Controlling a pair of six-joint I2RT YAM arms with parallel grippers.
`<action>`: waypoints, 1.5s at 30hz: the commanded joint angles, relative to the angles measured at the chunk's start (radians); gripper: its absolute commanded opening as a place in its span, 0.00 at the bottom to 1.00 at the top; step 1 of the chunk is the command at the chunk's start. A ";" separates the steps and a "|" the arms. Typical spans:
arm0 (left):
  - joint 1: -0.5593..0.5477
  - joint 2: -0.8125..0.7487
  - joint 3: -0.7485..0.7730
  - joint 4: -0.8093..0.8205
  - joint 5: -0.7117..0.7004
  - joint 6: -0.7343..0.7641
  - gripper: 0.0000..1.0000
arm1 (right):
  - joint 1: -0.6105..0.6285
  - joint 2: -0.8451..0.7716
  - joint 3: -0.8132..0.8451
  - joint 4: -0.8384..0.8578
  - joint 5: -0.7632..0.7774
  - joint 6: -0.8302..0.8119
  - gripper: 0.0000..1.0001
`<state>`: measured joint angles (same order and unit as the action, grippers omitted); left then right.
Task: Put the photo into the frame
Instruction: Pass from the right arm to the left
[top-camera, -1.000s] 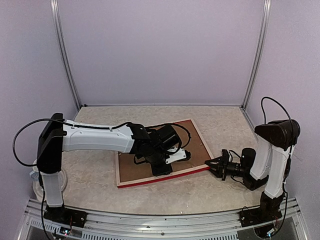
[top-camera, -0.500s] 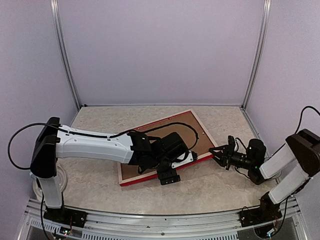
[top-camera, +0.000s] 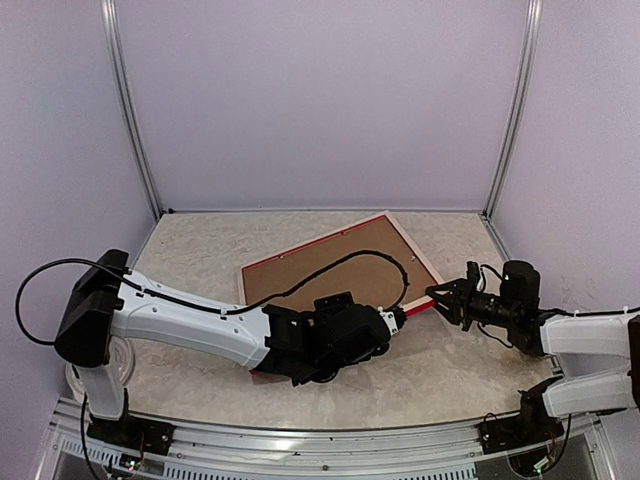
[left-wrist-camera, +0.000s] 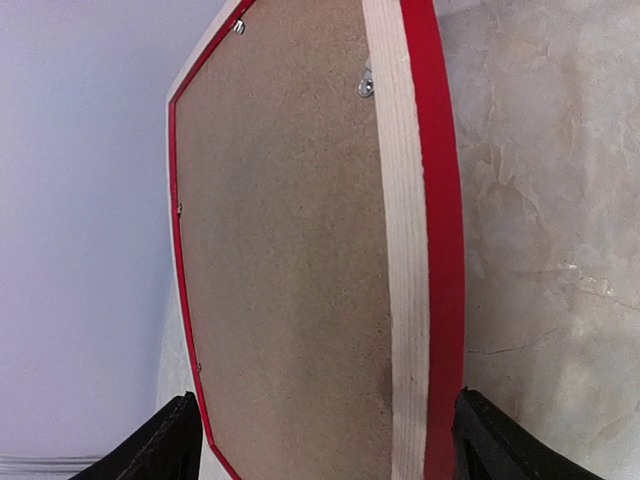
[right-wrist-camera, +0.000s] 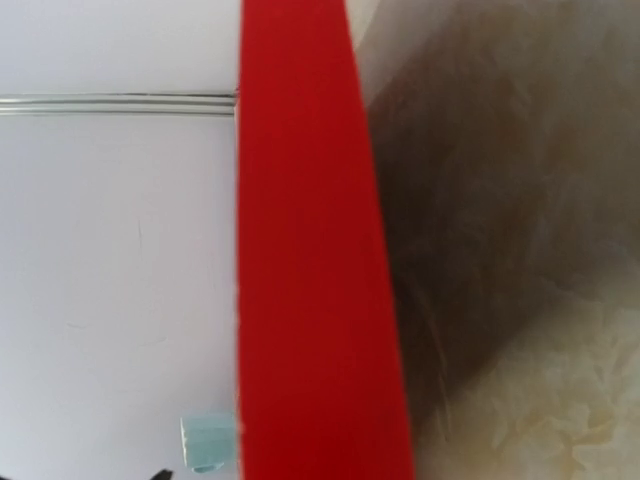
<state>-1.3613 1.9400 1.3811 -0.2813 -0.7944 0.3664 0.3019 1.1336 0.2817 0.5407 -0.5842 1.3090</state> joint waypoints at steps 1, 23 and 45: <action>-0.010 0.014 -0.012 0.105 -0.098 0.045 0.85 | 0.011 -0.022 -0.003 0.050 0.003 0.023 0.25; -0.001 0.048 -0.033 0.117 -0.113 0.092 0.66 | 0.117 -0.086 0.128 0.006 0.036 0.065 0.25; 0.043 0.045 -0.058 0.117 -0.143 0.079 0.00 | 0.140 -0.133 0.151 -0.041 0.056 0.067 0.26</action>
<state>-1.3319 1.9835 1.3426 -0.1642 -0.9318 0.4427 0.4274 1.0416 0.3862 0.4080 -0.5171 1.3872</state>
